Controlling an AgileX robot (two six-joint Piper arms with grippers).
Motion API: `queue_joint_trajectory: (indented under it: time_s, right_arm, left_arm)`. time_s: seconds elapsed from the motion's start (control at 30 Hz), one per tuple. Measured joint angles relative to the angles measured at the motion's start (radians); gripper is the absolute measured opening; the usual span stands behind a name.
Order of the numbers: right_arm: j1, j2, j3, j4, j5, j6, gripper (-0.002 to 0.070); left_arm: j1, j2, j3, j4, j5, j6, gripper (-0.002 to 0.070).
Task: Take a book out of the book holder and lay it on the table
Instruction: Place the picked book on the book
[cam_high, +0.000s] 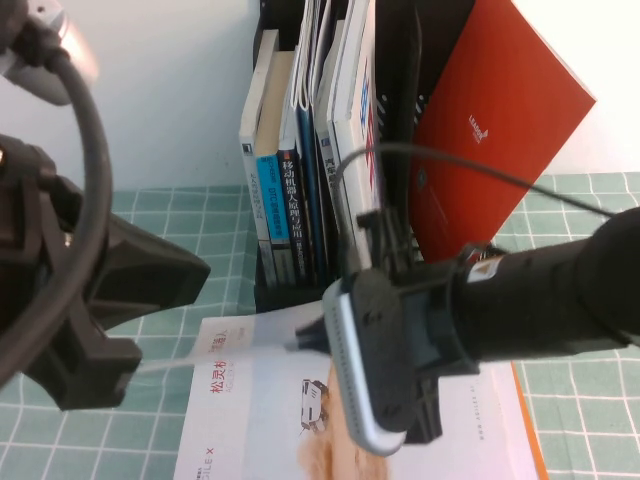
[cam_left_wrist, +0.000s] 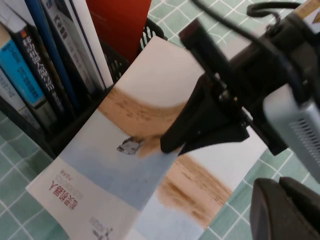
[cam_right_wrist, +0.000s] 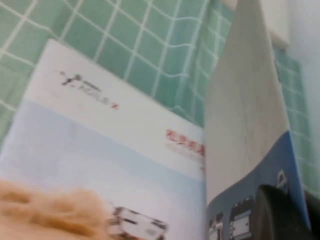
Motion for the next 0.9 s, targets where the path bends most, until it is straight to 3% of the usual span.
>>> queue_joint_trajectory:
  time_s: [0.33,0.4,0.63,0.9]
  right_arm:
    - [0.0,0.142,0.0,-0.064,0.164,0.227,0.0016]
    - [0.0,0.161,0.0,-0.068,0.176,0.255,0.0051]
    - [0.0,0.194,0.0,-0.149,0.29,0.416,0.0273]
    - [0.0,0.129,-0.012,-0.287,0.518,0.502,0.0314]
  left_arm:
    - [0.0,0.0,0.007,0.0,-0.013,-0.007,-0.0001]
    - [0.0,0.0,0.007,0.0,-0.013,-0.007,-0.0001]
    - [0.0,0.0,0.007,-0.013,-0.015,-0.007,-0.0001]
    - [0.0,-0.043,0.009,-0.037,-0.167,-0.007,-0.0001]
